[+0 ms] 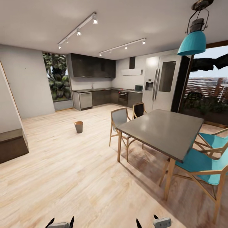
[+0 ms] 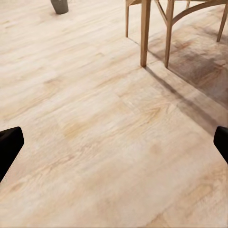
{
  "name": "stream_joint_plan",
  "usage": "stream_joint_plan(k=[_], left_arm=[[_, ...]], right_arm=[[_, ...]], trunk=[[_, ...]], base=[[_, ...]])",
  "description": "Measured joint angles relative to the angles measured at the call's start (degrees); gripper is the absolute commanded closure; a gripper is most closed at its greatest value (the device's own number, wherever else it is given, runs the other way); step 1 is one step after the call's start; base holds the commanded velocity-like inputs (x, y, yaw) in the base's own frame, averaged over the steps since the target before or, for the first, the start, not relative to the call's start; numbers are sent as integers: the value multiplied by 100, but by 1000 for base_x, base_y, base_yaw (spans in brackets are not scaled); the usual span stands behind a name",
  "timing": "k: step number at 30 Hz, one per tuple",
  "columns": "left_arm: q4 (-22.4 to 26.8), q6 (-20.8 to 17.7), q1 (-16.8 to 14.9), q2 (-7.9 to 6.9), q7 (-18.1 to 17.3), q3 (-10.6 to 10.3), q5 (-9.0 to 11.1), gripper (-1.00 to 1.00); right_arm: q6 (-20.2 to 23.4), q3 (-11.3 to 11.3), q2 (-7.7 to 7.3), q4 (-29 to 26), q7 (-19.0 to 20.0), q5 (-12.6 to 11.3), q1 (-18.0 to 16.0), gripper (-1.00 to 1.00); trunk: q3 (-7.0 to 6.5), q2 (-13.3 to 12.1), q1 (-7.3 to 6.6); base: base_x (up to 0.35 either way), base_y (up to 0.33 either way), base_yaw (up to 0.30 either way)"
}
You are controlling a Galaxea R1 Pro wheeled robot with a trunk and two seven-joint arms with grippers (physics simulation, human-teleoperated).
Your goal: Put the three can of soda from the living room inside the tash can in the kitchen.
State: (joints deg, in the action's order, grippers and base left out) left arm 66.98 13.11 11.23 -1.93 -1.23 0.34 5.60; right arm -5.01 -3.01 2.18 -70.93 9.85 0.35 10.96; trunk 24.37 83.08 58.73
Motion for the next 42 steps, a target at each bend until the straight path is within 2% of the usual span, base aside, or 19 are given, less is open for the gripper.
stream_joint_plan(k=[8,14,16,19,20,23,28,42], left_arm=[[-14,-1,-7,-2,0,1,20,-100],[-61,2,-15,-59,30,2,18,-100],[-104,4,-15,-63,35,2,10,-100],[-161,6,-20,-67,40,2,-1,-100],[-207,2,-23,-69,43,-2,-19,-100],[-289,2,-24,-70,39,-5,-27,-100],[-406,-1,-25,-76,36,-7,-31,-100],[-450,-2,-25,-79,40,-7,-29,-100]], right_arm=[[6,42,-12,-62,4,-10,-168,-100],[141,63,-18,-85,-23,107,-847,-100],[136,86,-22,-67,-65,139,-918,-100],[130,212,-34,-37,-105,169,-978,-100],[121,520,-52,109,-106,180,-1015,-100],[114,741,-56,231,-81,190,-1028,-100],[114,826,-53,343,-63,212,-1039,-100],[-50,829,-57,584,-46,229,-1043,-100]], trunk=[[0,0,0],[0,0,0],[0,0,0],[0,0,0],[0,0,0],[0,0,0],[0,0,0],[0,0,0]], base=[[205,248,0],[209,246,0],[210,245,0],[222,232,0],[254,200,0],[277,167,0],[297,131,0],[309,111,0]])
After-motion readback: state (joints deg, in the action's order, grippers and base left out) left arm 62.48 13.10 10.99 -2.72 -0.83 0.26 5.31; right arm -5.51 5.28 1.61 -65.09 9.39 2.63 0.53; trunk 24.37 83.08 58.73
